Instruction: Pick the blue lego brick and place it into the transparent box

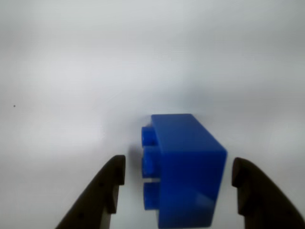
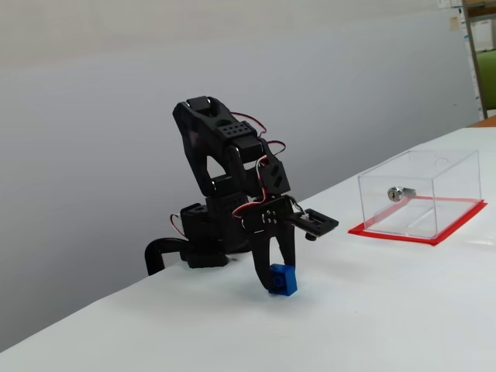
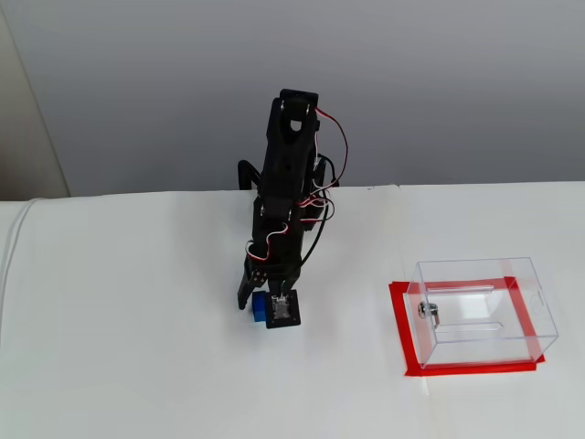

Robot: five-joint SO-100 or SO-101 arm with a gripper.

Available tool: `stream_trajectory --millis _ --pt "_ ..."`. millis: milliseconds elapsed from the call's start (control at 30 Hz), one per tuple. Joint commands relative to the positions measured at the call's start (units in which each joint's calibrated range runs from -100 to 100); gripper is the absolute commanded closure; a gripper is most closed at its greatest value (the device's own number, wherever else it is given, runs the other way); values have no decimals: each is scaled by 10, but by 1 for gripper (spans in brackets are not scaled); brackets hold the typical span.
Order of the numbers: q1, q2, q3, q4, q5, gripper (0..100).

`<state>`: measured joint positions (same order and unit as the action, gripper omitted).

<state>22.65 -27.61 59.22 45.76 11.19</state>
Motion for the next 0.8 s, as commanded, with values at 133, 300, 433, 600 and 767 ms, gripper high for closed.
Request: stream_trajectory --millis 133,300,433,600,767 --pt "-1 2 -19 -6 -1 88" --pt "-2 2 -19 -6 -2 96" --pt "-2 2 -19 -6 -2 98" --pt "-2 -6 -19 -6 -2 98" --pt "-2 -24 -41 7 -14 98"
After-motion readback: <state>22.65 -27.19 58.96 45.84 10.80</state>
